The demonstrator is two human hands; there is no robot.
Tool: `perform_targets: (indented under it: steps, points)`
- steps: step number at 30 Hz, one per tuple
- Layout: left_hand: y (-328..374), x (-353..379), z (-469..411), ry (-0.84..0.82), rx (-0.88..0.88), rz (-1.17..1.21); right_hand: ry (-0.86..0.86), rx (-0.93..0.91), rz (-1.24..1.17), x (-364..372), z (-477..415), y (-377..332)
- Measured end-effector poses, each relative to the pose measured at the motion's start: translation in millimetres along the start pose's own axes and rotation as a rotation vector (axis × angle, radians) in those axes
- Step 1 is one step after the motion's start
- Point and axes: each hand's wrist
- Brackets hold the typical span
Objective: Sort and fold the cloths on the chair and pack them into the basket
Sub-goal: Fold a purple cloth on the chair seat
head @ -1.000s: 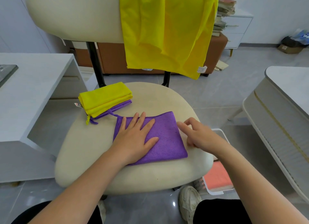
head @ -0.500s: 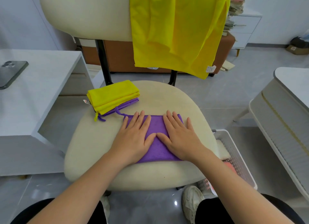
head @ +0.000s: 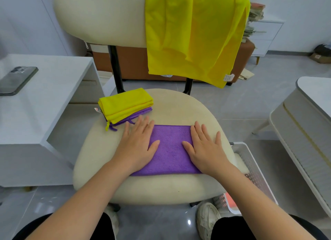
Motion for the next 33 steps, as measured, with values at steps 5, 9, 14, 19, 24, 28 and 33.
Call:
perform_targets:
  steps: [5, 9, 14, 19, 24, 28, 33]
  points:
    - [-7, -5, 2, -0.043, 0.150, 0.087, 0.036, -0.022, 0.012, -12, -12, 11]
    - [-13, -8, 1, -0.008, 0.134, 0.042, 0.200, -0.024, 0.048, -24, -15, 17]
    - [-17, -14, 0, 0.028, 0.125, 0.036, 0.376, -0.308, -0.071, -15, -1, 5]
    - [-22, -17, 8, 0.015, 0.164, 0.115, 0.226, -0.459, -0.121, -2, 14, 3]
    - [-23, -12, 24, 0.257, 0.380, 0.179, 0.238, -0.552, -0.051, 2, 24, 8]
    - [-11, 5, 38, 0.056, 0.502, 0.007, 0.202, -0.595, -0.033, 8, 35, 15]
    - [-5, 14, 42, 0.188, 0.403, 0.042, 0.218, -0.612, -0.109, 13, 42, 16]
Point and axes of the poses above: each hand's wrist, its own z-axis away from the middle knuckle, its own x-axis out of the palm, y = z × x, and after that the axes turned 11 degrees about -z, right-handed
